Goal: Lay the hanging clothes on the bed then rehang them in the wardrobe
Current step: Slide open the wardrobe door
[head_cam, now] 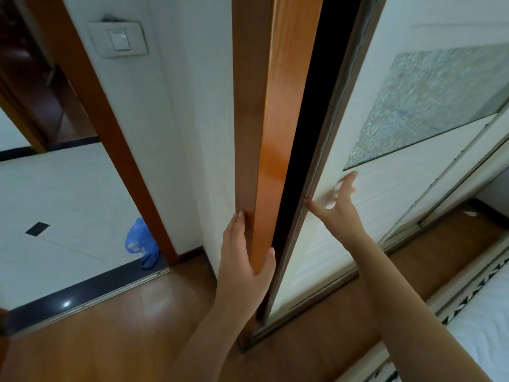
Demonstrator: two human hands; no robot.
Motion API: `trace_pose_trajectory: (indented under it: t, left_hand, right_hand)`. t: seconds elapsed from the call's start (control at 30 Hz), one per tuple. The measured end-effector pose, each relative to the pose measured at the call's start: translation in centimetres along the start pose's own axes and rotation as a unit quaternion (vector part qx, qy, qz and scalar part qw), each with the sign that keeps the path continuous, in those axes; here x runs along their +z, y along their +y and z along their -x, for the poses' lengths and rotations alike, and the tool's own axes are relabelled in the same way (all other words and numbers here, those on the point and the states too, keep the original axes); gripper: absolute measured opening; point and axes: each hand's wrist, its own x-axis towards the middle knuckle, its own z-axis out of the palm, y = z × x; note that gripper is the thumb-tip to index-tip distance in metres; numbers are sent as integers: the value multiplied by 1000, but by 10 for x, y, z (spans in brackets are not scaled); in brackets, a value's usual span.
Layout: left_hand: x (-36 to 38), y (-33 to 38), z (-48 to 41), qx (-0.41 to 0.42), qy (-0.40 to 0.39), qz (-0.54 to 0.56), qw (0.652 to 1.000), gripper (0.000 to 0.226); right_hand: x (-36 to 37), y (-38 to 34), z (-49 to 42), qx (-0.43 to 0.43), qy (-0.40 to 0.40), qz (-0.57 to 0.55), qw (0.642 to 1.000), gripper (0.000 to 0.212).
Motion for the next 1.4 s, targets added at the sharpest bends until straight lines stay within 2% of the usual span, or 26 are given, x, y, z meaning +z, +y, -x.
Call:
trace_pose_trajectory:
  t: [0.1,0.2,0.27,0.33,0.47,0.57,0.63,0.73,0.8,0.87,0.93,1.13,1.4]
  left_hand:
    - [-6,7,-1,104,83,-13,991,51]
    - [-1,20,4,247,157,-2,956,34]
    - [7,33,7,318,137,8,938,26]
    - [21,43,2,347,92,16,933,24]
    - [54,63,-35,253,21,57,966,43]
    - [74,78,-78,189,18,97,977,59]
    - [87,86,-105,147,12,118,982,70]
    - [112,100,-134,66,-103,168,978,85]
    - [131,108,-145,-16,-169,218,961,77]
    - [147,110,-151,-75,-166,233,955,54]
    - [161,110,-156,-87,-166,252,949,43]
    - [211,127,-177,-44,-188,271,943,35]
    - [301,165,-210,-28,-172,278,945,40]
  right_hand:
    - [-16,3,-8,12,1,15,1000,117]
    - [-34,-6,-12,-8,29,48,998,109]
    - [-46,-23,-16,-46,78,53,995,102]
    - [-59,-48,-19,-92,134,57,985,102]
    - [-80,-101,-39,-126,228,11,965,103]
    - [-67,-115,-56,-123,335,-30,934,94]
    - [-57,-111,-62,-132,378,-49,915,88]
    - [-58,-104,-69,-146,388,-48,909,88]
    - [-65,-98,-75,-151,390,-38,908,89]
    - [-71,-93,-81,-154,390,-37,907,90]
    - [-81,-87,-89,-158,392,-35,906,90]
    - [-120,-65,-123,-145,393,-36,907,90]
    - [-191,-25,-180,-140,387,-23,911,91]
